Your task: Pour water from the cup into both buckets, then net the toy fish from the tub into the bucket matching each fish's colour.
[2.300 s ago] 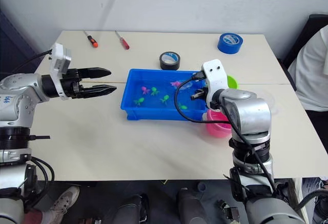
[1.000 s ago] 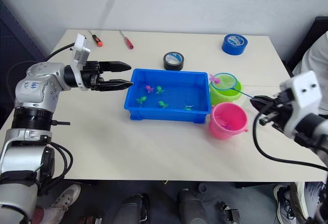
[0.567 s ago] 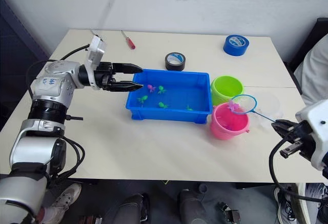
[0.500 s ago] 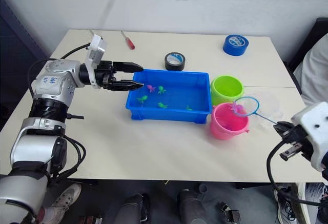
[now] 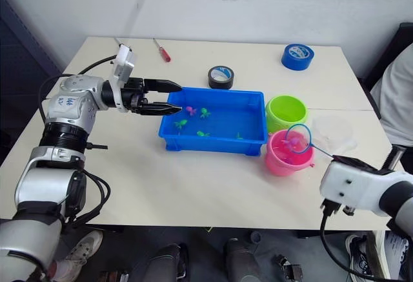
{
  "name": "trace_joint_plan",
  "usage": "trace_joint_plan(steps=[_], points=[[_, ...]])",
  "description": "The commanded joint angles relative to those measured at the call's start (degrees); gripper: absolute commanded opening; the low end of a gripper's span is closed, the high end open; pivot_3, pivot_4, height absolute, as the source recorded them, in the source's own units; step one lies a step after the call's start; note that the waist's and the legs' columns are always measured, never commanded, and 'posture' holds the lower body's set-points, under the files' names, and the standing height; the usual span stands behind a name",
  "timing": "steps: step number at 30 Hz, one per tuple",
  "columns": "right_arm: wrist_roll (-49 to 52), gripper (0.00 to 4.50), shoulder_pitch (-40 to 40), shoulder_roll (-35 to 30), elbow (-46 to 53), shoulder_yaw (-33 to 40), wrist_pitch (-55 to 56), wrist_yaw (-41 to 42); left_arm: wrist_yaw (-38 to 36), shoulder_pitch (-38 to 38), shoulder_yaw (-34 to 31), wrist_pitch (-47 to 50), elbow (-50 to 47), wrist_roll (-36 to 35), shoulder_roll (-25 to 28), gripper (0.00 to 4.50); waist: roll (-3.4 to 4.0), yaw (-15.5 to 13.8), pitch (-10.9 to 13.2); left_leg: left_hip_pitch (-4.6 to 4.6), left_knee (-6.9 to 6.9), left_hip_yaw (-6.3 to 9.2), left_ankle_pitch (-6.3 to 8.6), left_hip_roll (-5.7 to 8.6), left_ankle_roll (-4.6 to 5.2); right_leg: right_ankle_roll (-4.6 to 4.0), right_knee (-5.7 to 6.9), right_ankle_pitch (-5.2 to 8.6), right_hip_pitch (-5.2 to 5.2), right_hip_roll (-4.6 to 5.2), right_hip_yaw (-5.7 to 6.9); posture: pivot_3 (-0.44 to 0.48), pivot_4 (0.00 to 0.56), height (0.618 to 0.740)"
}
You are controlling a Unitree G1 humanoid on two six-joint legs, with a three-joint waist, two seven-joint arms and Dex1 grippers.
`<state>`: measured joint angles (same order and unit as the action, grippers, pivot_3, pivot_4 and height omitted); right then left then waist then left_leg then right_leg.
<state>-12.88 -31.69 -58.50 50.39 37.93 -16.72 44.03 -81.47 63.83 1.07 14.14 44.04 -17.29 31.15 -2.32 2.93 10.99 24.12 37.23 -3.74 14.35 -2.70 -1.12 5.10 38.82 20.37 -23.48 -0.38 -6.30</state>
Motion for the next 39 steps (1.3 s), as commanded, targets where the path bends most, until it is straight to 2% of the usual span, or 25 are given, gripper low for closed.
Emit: trace_joint_plan(steps=[1, 8, 16, 20, 29, 35, 39], points=[[-5.86, 0.0, -1.01, 1.5, -0.37, 1.66, 7.56, 0.66, -0.64, 1.4, -0.92, -0.65, -0.05, 0.02, 0.23, 3.87, 0.0, -0.03, 0.0, -0.01, 0.01, 0.0, 0.0, 0.0, 0.0, 0.0, 0.01, 0.0, 0.01, 0.0, 0.0, 0.0, 0.15, 0.734], [-15.0, 0.0, 0.77, 4.12, -2.42, 1.8, 15.69, -0.87, -0.68, 1.02, -0.97, -0.49, -0.36, -0.06, 0.3, 3.87, 0.0, 0.0, 0.0, -0.05, 0.08, -0.02, -0.02, -0.01, -0.04, 0.0, 0.1, 0.0, 0.02, 0.01, 0.0, 0.0, 0.15, 0.734], [-18.68, 0.0, 3.1, 7.24, -3.08, 1.72, 20.58, -0.94, -0.54, 0.67, -1.05, -0.51, -0.69, -0.13, 0.2, 3.87, 0.0, -0.01, 0.0, -0.07, 0.12, -0.04, -0.08, -0.01, -0.13, 0.0, 0.2, 0.0, 0.02, 0.01, 0.02, 0.0, 0.15, 0.734], [-25.3, 0.0, 3.05, 7.46, -4.04, 1.7, 24.8, -2.66, -0.33, 0.69, -1.18, -0.77, -0.64, -0.17, 0.07, 3.87, 0.0, -0.02, 0.0, -0.09, 0.16, -0.06, -0.07, 0.01, -0.12, 0.0, 0.26, 0.0, 0.02, 0.01, 0.02, 0.0, 0.15, 0.734], [-28.89, 0.0, 3.82, 10.76, -3.83, 1.03, 29.64, -4.09, -0.02, 0.52, -1.3, -0.95, -0.68, -0.29, -0.06, 3.87, 0.0, 0.01, 0.0, -0.12, 0.21, -0.1, -0.13, 0.01, -0.23, -0.01, 0.35, 0.0, 0.02, 0.01, 0.03, 0.0, 0.15, 0.734], [-33.42, 0.0, 3.61, 11.49, -4.32, 1.39, 33.52, -5.89, 0.11, 0.56, -1.37, -1.19, -0.5, -0.27, -0.09, 3.87, 0.0, 0.06, 0.0, -0.51, 0.16, -0.28, -0.11, 0.02, -0.18, -0.02, 0.47, 0.01, 0.26, 0.0, 0.05, 0.0, 0.15, 0.734], [-35.57, 0.0, 2.49, 13.2, -3.43, 0.7, 35.81, -6.66, 0.3, 0.51, -1.47, -1.25, -0.54, -0.32, -0.21, 3.87, 0.0, 0.23, 0.0, -1.03, 0.04, -0.3, -0.02, 0.01, -0.08, -0.04, 0.29, 0.02, 0.85, -0.01, 0.04, 0.0, 0.15, 0.734]])
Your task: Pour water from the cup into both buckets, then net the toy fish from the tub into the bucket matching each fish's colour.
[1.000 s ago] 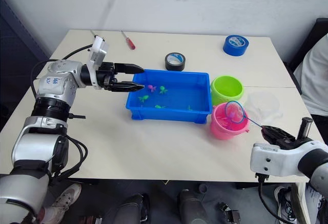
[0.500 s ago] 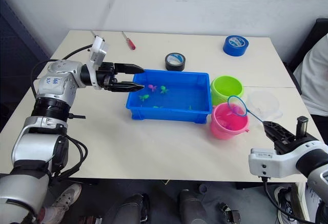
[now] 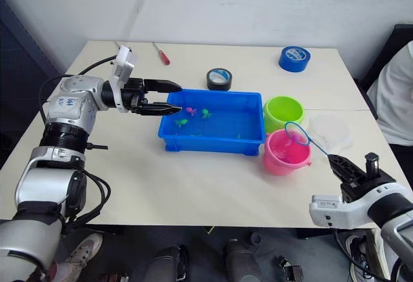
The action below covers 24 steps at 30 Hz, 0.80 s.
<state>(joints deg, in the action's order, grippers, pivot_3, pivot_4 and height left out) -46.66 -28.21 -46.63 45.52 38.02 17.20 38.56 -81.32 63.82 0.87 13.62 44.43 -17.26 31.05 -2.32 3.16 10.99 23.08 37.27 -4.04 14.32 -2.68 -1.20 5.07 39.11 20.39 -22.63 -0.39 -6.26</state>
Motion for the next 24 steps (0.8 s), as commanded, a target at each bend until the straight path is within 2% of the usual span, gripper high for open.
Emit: trace_joint_plan(steps=[1, 7, 10, 16, 19, 24], points=[[-2.43, 0.0, -1.51, 1.88, 1.85, 0.4, 2.32, -1.08, 0.18, 0.47, -1.31, -0.76, -0.96, -0.36, -0.14, 3.87, 0.0, -0.02, 0.0, 0.0, 0.01, 0.02, 0.0, 0.0, 0.0, 0.0, 0.0, 0.0, 0.02, 0.0, -0.01, 0.0, 0.15, 0.734], [-1.43, 0.0, 0.74, 3.78, 2.42, -0.52, 0.89, 0.07, 0.25, 0.04, -1.49, -0.6, -1.41, -0.34, -0.16, 3.87, 0.0, 0.09, 0.0, 0.0, 0.04, 0.04, 0.0, -0.02, 0.0, 0.0, 0.0, 0.0, 0.04, 0.01, 0.0, 0.0, 0.15, 0.734], [5.93, 0.0, 5.92, 4.01, 3.29, -2.06, -5.65, 4.1, 0.15, -0.09, -1.68, -0.21, -1.63, -0.44, 0.31, 3.87, 0.0, 0.14, 0.0, -0.04, 0.05, 0.03, 0.0, -0.03, -0.01, 0.0, 0.05, 0.0, 0.05, 0.02, 0.01, 0.0, 0.15, 0.734], [19.01, 0.0, 25.86, 1.48, 6.99, -10.31, -25.9, 13.71, 0.55, -0.86, -3.1, 2.18, -2.08, -0.51, 4.41, 3.87, 0.0, 0.53, 0.0, -0.14, 0.06, 0.01, -0.01, -0.12, -0.06, -0.01, 0.21, 0.0, 0.05, 0.13, 0.02, 0.0, 0.15, 0.734], [23.57, 0.0, 37.1, 1.67, 4.95, -17.95, -36.93, 16.44, 2.68, -1.88, -3.51, 0.83, -1.24, 1.18, 7.58, 3.87, 0.01, 0.93, 0.0, -0.18, 0.07, 0.06, -0.02, -0.19, -0.1, -0.08, 0.28, 0.03, 0.04, 0.17, 0.02, 0.0, 0.15, 0.734], [27.8, 0.0, 47.46, 5.64, -0.12, -30.28, -52.07, 16.8, 7.04, -4.53, -5.01, 0.69, -2.01, 2.89, 12.49, 3.87, -0.02, 0.92, 0.0, -0.13, -0.04, 0.29, -0.01, -0.14, -0.11, -0.27, 0.29, 0.14, 0.02, 0.44, 0.06, 0.0, 0.15, 0.734]])
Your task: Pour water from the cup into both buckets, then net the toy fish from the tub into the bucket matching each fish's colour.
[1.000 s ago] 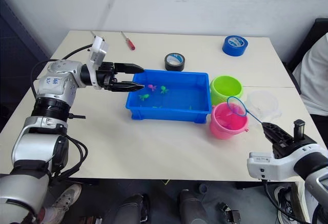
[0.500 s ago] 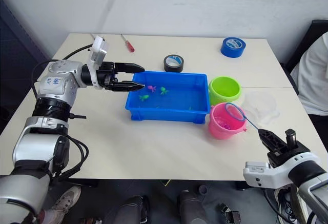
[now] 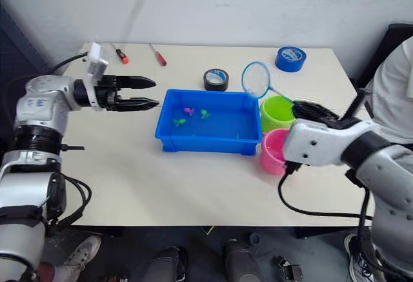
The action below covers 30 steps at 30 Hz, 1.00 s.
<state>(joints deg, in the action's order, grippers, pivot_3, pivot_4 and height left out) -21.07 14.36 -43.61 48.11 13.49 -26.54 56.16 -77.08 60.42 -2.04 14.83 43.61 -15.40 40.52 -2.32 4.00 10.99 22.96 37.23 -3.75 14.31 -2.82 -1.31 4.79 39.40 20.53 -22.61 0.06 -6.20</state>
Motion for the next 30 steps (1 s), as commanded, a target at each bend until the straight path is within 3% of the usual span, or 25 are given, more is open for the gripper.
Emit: trace_joint_plan(steps=[1, 7, 12, 19, 30], points=[[2.92, 0.0, 7.26, 3.96, -4.0, -8.37, -12.16, -0.98, 3.74, -2.22, -2.69, 0.13, -2.16, 0.88, 3.96, 3.87, -0.01, 0.24, 0.0, 0.04, 0.02, 0.01, 0.0, 0.0, 0.0, 0.0, 0.0, 0.0, -0.02, 0.04, 0.02, 0.0, 0.15, 0.734], [3.4, 0.0, 17.34, 9.59, -15.19, -21.22, -25.65, -3.52, 5.99, -12.12, -6.74, 6.33, -12.81, -2.43, 8.21, 3.87, -0.03, 0.84, -0.01, 0.21, 0.04, 0.03, -0.03, 0.1, 0.06, 0.0, 0.1, 0.0, -0.19, 0.28, 0.17, 0.0, 0.15, 0.734], [4.95, 0.0, 24.05, 14.19, -22.27, -25.48, -29.37, -6.29, 9.25, -17.82, -10.52, 10.52, -19.53, -4.81, 9.43, 3.87, -0.03, 0.77, -0.01, 0.23, 0.04, 0.07, -0.03, 0.08, 0.06, -0.01, 0.13, 0.01, -0.24, 0.33, 0.22, 0.0, 0.15, 0.734], [8.08, 0.0, 26.97, 16.57, -24.83, -26.48, -32.23, -6.78, 11.55, -24.96, -14.84, 13.92, -26.07, -6.58, 11.4, 3.87, -0.03, 0.77, -0.02, 0.28, 0.03, 0.08, -0.02, 0.11, 0.08, -0.01, 0.12, 0.01, -0.27, 0.36, 0.27, 0.0, 0.15, 0.734], [16.04, 0.0, 23.44, 10.47, -19.11, -22.22, -27.75, -6.48, 14.74, -34.9, -19.64, 20.07, -40.35, -12.85, 11.39, 3.87, -0.04, 0.88, -0.01, 0.32, -0.09, 0.13, 0.0, 0.11, 0.11, -0.02, -0.02, 0.01, -0.25, 0.38, 0.32, 0.0, 0.15, 0.734]])
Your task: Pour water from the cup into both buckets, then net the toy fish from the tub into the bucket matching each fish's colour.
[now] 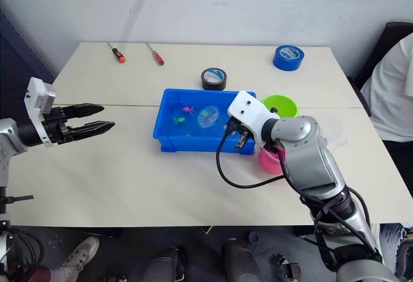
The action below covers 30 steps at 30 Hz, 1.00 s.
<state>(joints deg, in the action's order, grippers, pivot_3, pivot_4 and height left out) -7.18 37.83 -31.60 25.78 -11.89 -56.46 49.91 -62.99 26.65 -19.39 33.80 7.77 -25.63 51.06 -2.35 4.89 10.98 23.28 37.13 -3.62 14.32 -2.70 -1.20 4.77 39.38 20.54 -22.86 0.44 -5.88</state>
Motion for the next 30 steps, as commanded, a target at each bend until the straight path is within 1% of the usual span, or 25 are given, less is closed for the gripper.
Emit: trace_joint_plan(steps=[1, 7, 14, 20, 26, 30], points=[[2.89, 0.0, -0.45, -2.22, 3.86, 3.73, 2.39, -0.15, 0.81, -2.16, -2.72, 1.55, -5.82, -3.32, 0.66, 3.87, 0.0, -0.02, 0.0, 0.0, 0.0, 0.0, 0.0, 0.01, 0.0, 0.0, -0.01, 0.0, 0.0, 0.0, -0.01, 0.0, 0.15, 0.734], [6.25, 0.0, -1.8, -5.1, 6.38, 5.46, 3.65, -0.87, 2.08, -6.99, -5.02, 3.12, -10.67, -6.42, 0.69, 3.87, 0.0, 0.07, 0.0, 0.0, -0.06, 0.0, 0.02, -0.01, 0.01, -0.01, -0.09, 0.0, 0.01, 0.0, -0.01, 0.0, 0.15, 0.734], [8.86, 0.0, -0.6, -5.24, 6.69, 4.35, 2.5, -2.99, 3.95, -11.9, -7.08, 5.06, -14.78, -8.97, 0.63, 3.87, 0.0, 0.01, 0.0, 0.0, -0.11, 0.03, 0.02, -0.01, 0.01, -0.02, -0.2, 0.01, 0.04, 0.03, 0.0, 0.0, 0.15, 0.734], [8.3, 0.0, 1.06, -1.74, 4.0, 0.02, 3.25, -7.09, 4.98, -11.99, -7.22, 5.45, -14.9, -9.69, 1.5, 3.87, 0.0, 0.17, 0.0, 0.0, -0.16, 0.04, 0.04, -0.02, 0.02, -0.03, -0.3, 0.01, 0.06, 0.04, 0.0, 0.0, 0.15, 0.734], [5.01, 0.0, 3.19, 2.49, -3.16, -7.65, 8.53, -11.09, 5.94, -11.1, -6.85, 5.61, -15.06, -9.94, 1.92, 3.87, 0.01, 0.08, 0.01, 0.01, -0.22, 0.04, 0.05, -0.01, 0.03, -0.04, -0.39, 0.02, 0.06, 0.05, 0.01, 0.0, 0.15, 0.734], [3.21, 0.0, 3.78, 3.81, -7.19, -10.36, 11.59, -12.4, 6.1, -11.11, -7.16, 6.01, -15.39, -10.35, 2.56, 3.87, 0.0, 0.06, 0.01, 0.03, -0.24, 0.04, 0.08, 0.0, 0.05, -0.04, -0.47, 0.02, 0.06, 0.08, 0.03, 0.0, 0.15, 0.734]])
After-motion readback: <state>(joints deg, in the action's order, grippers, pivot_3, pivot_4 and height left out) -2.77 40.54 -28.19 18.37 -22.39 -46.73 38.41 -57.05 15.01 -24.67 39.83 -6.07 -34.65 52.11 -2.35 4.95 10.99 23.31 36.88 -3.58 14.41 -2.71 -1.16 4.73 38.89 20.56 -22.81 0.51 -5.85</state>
